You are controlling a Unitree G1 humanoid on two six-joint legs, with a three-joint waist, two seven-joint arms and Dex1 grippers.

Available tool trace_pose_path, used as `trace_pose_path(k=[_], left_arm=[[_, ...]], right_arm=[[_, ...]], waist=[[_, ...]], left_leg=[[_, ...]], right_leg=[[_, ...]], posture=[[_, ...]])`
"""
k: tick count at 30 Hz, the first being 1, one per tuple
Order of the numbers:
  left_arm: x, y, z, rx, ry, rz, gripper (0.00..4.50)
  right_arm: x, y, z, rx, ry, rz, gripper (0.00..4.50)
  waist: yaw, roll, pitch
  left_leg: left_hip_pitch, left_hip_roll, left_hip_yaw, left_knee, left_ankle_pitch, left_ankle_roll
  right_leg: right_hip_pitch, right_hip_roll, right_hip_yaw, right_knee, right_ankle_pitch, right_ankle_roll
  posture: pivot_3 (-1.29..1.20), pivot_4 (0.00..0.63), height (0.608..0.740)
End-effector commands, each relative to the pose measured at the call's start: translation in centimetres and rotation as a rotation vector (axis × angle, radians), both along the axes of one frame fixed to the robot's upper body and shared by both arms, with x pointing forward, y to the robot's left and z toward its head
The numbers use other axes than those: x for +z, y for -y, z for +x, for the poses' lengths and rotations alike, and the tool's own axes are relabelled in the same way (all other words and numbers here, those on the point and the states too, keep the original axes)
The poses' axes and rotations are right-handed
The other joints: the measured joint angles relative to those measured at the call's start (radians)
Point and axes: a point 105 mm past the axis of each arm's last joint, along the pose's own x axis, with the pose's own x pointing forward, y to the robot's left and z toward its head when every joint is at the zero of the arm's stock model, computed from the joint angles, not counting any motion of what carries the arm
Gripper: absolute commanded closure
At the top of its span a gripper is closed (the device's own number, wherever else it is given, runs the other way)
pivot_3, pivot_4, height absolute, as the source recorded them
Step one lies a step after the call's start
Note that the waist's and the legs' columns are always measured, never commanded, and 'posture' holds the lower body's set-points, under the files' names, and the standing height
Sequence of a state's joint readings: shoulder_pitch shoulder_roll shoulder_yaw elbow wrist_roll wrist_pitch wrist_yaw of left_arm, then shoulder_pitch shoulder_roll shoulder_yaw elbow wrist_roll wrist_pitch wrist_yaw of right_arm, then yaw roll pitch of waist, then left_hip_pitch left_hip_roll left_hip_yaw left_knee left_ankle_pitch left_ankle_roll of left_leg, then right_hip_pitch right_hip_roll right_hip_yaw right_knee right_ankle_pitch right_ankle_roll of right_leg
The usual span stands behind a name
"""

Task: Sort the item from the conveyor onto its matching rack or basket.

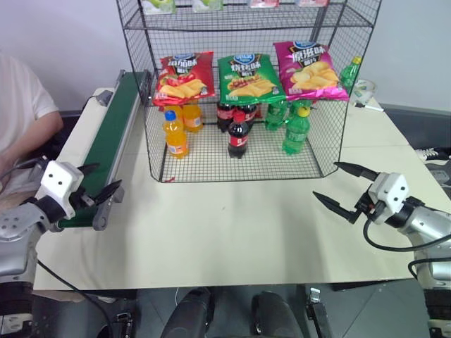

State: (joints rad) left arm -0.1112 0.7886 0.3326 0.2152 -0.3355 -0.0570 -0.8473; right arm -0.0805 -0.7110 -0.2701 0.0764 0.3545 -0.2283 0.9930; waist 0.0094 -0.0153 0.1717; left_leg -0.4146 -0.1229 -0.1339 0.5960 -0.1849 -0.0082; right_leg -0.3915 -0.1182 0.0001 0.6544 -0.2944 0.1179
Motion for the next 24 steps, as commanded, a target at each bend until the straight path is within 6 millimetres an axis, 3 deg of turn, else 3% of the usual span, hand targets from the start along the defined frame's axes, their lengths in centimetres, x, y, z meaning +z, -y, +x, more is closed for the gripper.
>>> trace_pose_path(k=[1, 24], left_arm=[[0.83, -0.08, -0.18, -0.008, 0.040, 0.036, 0.88], [0.76, -0.47, 0.03, 0.002, 0.044, 0.029, 0.88]], right_arm=[[0.81, -0.14, 0.07, 0.006, 0.042, -0.009, 0.00], [0.89, -0.13, 0.37, 0.004, 0.042, -0.022, 0.00]], waist=[[0.000, 0.000, 0.000], [0.000, 0.000, 0.000]], left_leg=[[0.000, 0.000, 0.000, 0.000, 0.000, 0.000], [-0.001, 0.000, 0.000, 0.000, 0.000, 0.000]], right_leg=[[0.000, 0.000, 0.000, 0.000, 0.000, 0.000], [0.000, 0.000, 0.000, -0.001, 0.000, 0.000]], posture=[[0.00, 0.150, 0.740], [0.00, 0.150, 0.740]])
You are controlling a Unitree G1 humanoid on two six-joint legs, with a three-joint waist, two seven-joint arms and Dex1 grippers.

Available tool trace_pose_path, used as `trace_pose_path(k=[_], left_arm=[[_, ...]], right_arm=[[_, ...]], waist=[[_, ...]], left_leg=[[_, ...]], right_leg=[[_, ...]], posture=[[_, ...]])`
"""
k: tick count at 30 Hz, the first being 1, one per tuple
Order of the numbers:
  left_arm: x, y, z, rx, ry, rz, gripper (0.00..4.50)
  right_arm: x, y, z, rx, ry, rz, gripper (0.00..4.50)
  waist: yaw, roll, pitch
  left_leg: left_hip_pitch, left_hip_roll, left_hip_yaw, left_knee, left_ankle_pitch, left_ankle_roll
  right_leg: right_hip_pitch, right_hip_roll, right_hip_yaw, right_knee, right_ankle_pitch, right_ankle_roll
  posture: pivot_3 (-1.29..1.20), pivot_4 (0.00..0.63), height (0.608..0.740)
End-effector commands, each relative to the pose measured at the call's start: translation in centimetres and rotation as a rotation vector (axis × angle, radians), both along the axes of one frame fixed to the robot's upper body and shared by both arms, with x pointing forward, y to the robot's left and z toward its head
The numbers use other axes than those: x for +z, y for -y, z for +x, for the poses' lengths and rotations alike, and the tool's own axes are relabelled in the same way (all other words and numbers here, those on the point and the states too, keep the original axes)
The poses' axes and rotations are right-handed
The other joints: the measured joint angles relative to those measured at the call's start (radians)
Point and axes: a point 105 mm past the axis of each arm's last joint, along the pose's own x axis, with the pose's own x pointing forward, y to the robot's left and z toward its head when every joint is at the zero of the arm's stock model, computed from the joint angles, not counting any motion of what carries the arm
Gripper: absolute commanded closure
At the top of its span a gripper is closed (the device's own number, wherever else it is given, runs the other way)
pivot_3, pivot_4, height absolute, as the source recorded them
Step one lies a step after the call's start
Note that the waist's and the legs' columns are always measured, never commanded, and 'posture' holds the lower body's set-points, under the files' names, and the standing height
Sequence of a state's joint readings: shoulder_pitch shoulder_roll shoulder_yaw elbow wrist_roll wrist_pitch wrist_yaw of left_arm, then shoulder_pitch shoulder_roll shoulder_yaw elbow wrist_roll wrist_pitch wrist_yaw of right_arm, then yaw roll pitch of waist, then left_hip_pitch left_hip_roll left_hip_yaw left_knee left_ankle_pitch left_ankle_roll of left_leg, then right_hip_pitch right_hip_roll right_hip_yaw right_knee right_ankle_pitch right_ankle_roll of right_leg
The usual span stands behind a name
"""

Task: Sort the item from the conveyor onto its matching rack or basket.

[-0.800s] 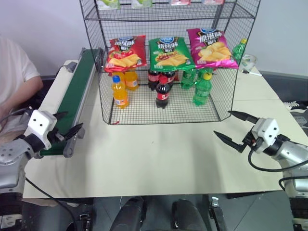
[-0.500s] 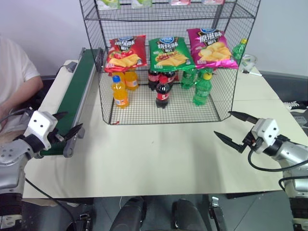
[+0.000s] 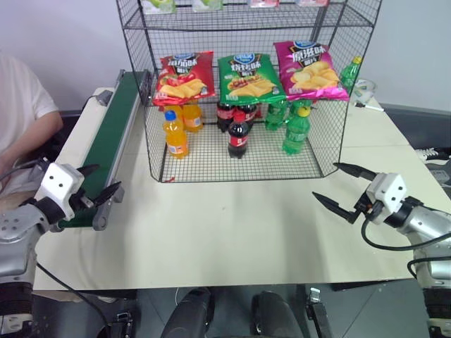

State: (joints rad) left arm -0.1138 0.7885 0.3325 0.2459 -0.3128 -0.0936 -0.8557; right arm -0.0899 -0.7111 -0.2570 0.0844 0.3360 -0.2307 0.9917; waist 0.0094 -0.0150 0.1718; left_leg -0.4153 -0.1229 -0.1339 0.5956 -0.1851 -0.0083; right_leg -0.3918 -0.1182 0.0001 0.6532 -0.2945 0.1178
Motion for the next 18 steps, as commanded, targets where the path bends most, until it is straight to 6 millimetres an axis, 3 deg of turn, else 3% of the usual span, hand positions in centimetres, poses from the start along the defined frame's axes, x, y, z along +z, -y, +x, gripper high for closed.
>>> trace_pose_path(k=[1, 18], left_arm=[[1.06, -0.15, 0.07, 0.000, 0.043, 0.004, 0.88], [0.35, 0.43, 0.14, -0.010, 0.039, -0.001, 0.88]], right_arm=[[1.15, 0.06, 0.17, 0.001, 0.049, -0.008, 0.00], [1.35, -0.12, 0.48, 0.004, 0.054, -0.005, 0.00]], waist=[[0.000, 0.000, 0.000], [0.000, 0.000, 0.000]], left_leg=[[0.000, 0.000, 0.000, 0.000, 0.000, 0.000], [-0.001, 0.000, 0.000, 0.000, 0.000, 0.000]], right_leg=[[0.000, 0.000, 0.000, 0.000, 0.000, 0.000], [0.000, 0.000, 0.000, -0.001, 0.000, 0.000]], posture=[[0.00, 0.150, 0.740], [0.00, 0.150, 0.740]])
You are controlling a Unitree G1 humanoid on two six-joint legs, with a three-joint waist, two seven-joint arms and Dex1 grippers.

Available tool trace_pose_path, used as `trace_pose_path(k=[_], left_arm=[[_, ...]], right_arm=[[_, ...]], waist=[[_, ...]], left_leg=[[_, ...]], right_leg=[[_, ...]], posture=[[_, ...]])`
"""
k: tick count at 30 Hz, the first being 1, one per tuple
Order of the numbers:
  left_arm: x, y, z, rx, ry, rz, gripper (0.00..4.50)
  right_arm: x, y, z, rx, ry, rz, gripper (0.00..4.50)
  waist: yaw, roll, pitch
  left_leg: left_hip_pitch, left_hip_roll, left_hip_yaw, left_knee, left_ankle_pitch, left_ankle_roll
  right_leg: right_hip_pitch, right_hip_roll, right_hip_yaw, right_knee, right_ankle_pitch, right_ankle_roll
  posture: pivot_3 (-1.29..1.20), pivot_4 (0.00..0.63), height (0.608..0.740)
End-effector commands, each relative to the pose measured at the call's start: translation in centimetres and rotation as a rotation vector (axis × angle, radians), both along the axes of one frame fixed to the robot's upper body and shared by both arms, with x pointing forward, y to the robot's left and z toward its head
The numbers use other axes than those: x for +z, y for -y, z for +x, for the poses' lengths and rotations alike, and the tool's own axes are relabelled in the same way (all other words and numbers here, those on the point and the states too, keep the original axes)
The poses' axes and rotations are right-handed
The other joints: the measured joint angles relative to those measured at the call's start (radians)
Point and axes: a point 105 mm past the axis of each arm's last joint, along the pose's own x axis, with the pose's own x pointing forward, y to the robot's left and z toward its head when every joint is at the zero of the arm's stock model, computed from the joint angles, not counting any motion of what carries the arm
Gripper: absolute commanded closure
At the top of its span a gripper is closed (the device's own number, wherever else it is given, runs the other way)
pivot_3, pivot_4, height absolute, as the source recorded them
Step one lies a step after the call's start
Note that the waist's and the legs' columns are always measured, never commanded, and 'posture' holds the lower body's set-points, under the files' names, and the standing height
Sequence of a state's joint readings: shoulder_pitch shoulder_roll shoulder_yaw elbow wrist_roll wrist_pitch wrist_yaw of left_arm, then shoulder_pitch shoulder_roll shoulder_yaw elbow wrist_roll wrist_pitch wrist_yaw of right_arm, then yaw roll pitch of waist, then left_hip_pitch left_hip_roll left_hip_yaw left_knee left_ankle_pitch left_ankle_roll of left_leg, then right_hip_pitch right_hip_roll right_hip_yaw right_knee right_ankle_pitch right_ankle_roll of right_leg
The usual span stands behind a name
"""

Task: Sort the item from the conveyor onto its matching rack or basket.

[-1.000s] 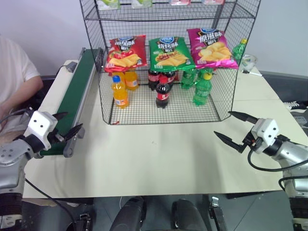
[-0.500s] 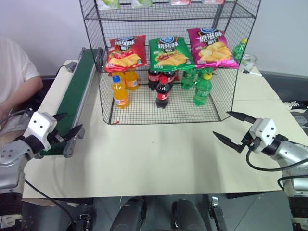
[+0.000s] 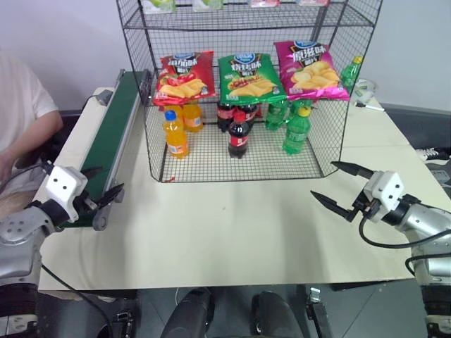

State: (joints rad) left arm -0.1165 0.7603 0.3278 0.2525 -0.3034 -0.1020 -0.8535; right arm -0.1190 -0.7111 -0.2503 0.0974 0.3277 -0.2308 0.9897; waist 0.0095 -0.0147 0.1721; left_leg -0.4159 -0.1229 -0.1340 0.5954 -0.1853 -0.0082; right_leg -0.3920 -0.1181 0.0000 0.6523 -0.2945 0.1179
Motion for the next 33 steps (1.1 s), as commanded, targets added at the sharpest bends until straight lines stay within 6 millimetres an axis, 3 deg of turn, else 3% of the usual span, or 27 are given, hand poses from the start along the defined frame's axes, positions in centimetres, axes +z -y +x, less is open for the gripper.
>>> trace_pose_path(k=[1, 7, 11, 33], left_arm=[[0.9, 0.0, 0.0, -0.006, 0.041, 0.017, 0.88], [1.0, 0.0, 0.0, 0.010, 0.058, 0.008, 0.88], [-0.1, 0.3, -0.6, -0.002, 0.034, 0.015, 0.88], [0.7, 1.2, 0.6, -0.011, 0.069, -0.002, 0.88]], right_arm=[[1.0, 0.0, 0.0, 0.003, 0.040, -0.001, 0.00], [1.2, -0.2, 0.4, 0.007, 0.043, -0.002, 0.00], [1.4, -0.4, 0.5, 0.014, 0.048, -0.008, 0.00], [1.6, -0.8, 1.1, 0.011, 0.073, -0.007, 0.00]], waist=[[0.000, 0.000, 0.000], [-0.001, 0.000, 0.000], [-0.002, 0.000, 0.000], [0.000, 0.000, 0.000]], left_leg=[[0.000, 0.000, 0.000, 0.000, 0.000, 0.000], [0.000, 0.000, 0.000, 0.000, 0.000, 0.000], [0.000, 0.000, 0.000, 0.000, 0.000, 0.000], [-0.001, 0.000, 0.000, -0.001, 0.000, 0.001]], right_leg=[[0.000, 0.000, 0.000, 0.000, 0.000, 0.000], [0.000, 0.000, 0.000, -0.001, 0.000, 0.000], [0.000, 0.000, 0.000, -0.001, 0.000, 0.000], [-0.001, 0.000, 0.000, -0.002, 0.000, 0.000]], posture=[[0.00, 0.150, 0.740], [0.00, 0.150, 0.740], [0.00, 0.150, 0.740], [0.00, 0.150, 0.740]])
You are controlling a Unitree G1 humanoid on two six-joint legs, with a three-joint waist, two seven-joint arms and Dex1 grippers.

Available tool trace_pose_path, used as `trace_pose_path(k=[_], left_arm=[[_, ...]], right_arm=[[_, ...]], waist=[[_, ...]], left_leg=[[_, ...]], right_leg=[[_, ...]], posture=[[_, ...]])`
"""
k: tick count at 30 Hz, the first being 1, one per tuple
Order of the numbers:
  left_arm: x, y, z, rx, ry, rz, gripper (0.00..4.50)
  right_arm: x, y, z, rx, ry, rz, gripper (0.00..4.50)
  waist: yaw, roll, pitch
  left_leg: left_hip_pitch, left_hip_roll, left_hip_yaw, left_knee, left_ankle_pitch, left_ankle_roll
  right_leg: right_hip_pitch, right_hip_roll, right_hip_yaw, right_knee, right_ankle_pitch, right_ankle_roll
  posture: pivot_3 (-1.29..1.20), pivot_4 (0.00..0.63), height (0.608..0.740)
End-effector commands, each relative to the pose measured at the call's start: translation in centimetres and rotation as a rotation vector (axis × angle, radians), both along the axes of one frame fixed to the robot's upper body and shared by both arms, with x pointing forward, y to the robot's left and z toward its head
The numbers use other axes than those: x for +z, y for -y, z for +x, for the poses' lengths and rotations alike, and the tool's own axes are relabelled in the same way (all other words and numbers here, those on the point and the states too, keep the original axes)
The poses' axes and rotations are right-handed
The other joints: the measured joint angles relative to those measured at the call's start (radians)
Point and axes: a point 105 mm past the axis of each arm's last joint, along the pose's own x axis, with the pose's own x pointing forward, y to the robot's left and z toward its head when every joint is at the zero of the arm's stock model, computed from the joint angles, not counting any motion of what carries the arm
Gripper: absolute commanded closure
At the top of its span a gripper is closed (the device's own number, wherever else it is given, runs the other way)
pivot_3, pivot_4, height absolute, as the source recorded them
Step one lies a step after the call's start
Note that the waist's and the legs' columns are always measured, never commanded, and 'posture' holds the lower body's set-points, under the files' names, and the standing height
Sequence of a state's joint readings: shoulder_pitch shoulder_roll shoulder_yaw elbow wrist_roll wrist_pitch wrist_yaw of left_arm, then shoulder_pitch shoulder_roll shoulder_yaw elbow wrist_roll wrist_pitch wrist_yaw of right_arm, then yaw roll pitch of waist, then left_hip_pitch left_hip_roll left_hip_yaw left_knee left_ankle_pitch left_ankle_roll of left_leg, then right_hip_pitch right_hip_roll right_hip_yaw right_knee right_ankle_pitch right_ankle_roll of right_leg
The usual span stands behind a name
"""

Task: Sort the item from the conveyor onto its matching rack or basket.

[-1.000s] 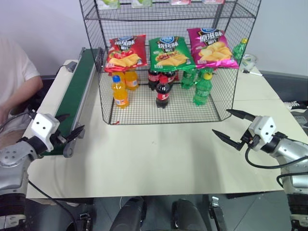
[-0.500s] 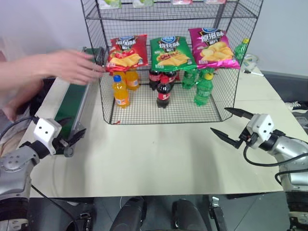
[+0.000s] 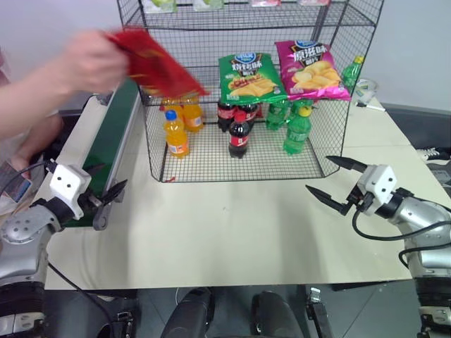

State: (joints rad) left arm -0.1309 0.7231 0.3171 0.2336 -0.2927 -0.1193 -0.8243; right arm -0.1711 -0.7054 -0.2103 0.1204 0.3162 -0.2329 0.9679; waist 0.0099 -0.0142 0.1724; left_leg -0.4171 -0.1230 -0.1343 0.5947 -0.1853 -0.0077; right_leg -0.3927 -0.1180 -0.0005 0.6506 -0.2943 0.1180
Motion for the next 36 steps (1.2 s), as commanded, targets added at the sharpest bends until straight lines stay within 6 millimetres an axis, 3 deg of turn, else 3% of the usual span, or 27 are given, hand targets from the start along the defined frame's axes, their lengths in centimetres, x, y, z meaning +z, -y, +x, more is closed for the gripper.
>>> trace_pose_path(k=[1, 9, 12, 19, 36], left_arm=[[0.5, 0.2, 0.1, -0.005, 0.026, 0.014, 0.88], [0.3, 0.2, -0.2, -0.009, 0.019, 0.018, 0.88], [-0.4, 0.6, -0.9, -0.068, -0.064, -0.059, 0.88], [-0.3, 0.7, -1.5, -0.093, -0.080, -0.101, 0.88], [-0.6, 0.1, -2.2, -0.067, -0.064, -0.056, 0.88]], right_arm=[[1.3, 0.0, 0.2, 0.000, 0.059, -0.010, 0.00], [1.1, 0.0, 0.1, 0.004, 0.051, -0.015, 0.00], [1.0, -0.1, 0.0, 0.008, 0.048, -0.017, 0.00], [1.0, -0.5, 0.0, 0.029, 0.055, -0.048, 0.00], [0.8, -0.8, 0.1, 0.037, 0.052, -0.039, 0.00]], waist=[[0.000, 0.000, 0.000], [0.000, 0.000, 0.000], [-0.001, 0.000, 0.000], [0.000, 0.000, 0.000], [-0.001, 0.000, 0.000]], left_leg=[[0.000, 0.000, 0.000, 0.000, 0.000, 0.000], [0.000, 0.000, 0.000, 0.000, 0.000, 0.000], [0.000, 0.000, 0.000, 0.000, 0.000, 0.000], [-0.001, 0.000, 0.000, 0.000, 0.000, 0.000], [-0.001, 0.000, 0.000, 0.000, 0.000, 0.000]], right_leg=[[0.000, 0.000, 0.000, 0.000, 0.000, 0.000], [0.000, 0.000, 0.000, 0.000, 0.000, 0.000], [0.000, 0.000, 0.000, 0.000, 0.000, 0.000], [-0.001, 0.000, 0.000, 0.000, 0.000, 0.000], [-0.001, 0.000, 0.000, -0.001, 0.000, 0.000]], posture=[[0.00, 0.150, 0.740], [0.00, 0.150, 0.740], [0.00, 0.150, 0.740], [0.00, 0.150, 0.740], [0.00, 0.150, 0.740]])
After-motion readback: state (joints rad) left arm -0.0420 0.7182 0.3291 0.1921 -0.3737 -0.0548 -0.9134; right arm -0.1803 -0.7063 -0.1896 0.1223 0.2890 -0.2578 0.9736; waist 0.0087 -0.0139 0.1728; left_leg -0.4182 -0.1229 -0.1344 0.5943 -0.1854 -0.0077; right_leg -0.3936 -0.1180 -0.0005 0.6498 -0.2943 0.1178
